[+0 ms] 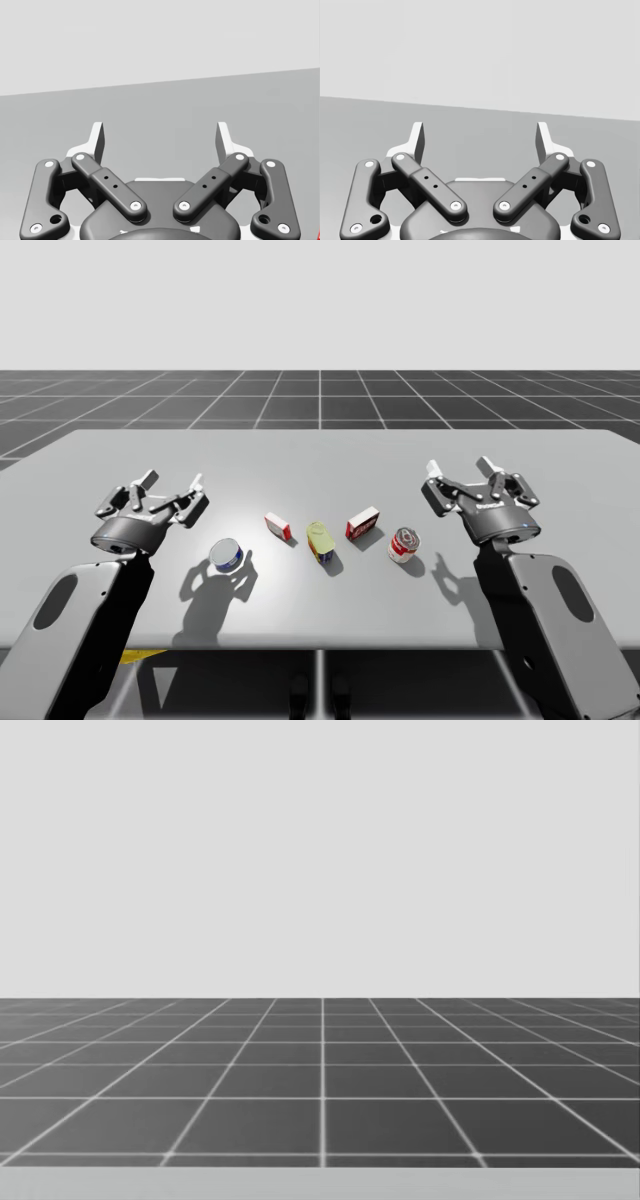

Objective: Grasp the gelatin box and hold it up.

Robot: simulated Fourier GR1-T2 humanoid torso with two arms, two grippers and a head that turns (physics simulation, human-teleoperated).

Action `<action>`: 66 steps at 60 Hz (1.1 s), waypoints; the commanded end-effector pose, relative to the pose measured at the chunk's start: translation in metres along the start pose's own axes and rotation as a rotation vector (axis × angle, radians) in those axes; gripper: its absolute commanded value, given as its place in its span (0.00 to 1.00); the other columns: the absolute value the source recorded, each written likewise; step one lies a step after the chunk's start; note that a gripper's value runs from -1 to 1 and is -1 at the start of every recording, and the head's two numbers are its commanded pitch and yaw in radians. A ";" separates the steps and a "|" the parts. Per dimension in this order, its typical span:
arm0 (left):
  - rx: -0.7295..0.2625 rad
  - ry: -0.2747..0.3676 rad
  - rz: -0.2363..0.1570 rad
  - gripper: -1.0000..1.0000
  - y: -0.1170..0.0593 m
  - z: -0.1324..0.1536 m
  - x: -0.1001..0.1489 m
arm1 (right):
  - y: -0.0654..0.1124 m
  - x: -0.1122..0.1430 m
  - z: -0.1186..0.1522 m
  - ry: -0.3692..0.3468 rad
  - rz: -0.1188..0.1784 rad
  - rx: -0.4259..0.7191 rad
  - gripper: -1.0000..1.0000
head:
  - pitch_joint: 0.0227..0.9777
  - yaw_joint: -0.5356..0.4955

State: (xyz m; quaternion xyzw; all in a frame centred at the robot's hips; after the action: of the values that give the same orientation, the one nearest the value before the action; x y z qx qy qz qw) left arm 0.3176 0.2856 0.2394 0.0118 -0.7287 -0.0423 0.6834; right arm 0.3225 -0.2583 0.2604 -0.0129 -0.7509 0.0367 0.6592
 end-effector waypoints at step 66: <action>-0.001 0.004 -0.025 0.00 0.002 -0.003 -0.001 | -0.003 -0.002 -0.005 0.018 0.013 -0.029 0.00 | 0.77 0.66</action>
State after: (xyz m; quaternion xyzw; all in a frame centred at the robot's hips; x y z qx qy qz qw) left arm 0.3203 0.2882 0.2387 0.0203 -0.7275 -0.0497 0.6841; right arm 0.3269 -0.2621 0.2599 -0.0263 -0.7466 0.0273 0.6642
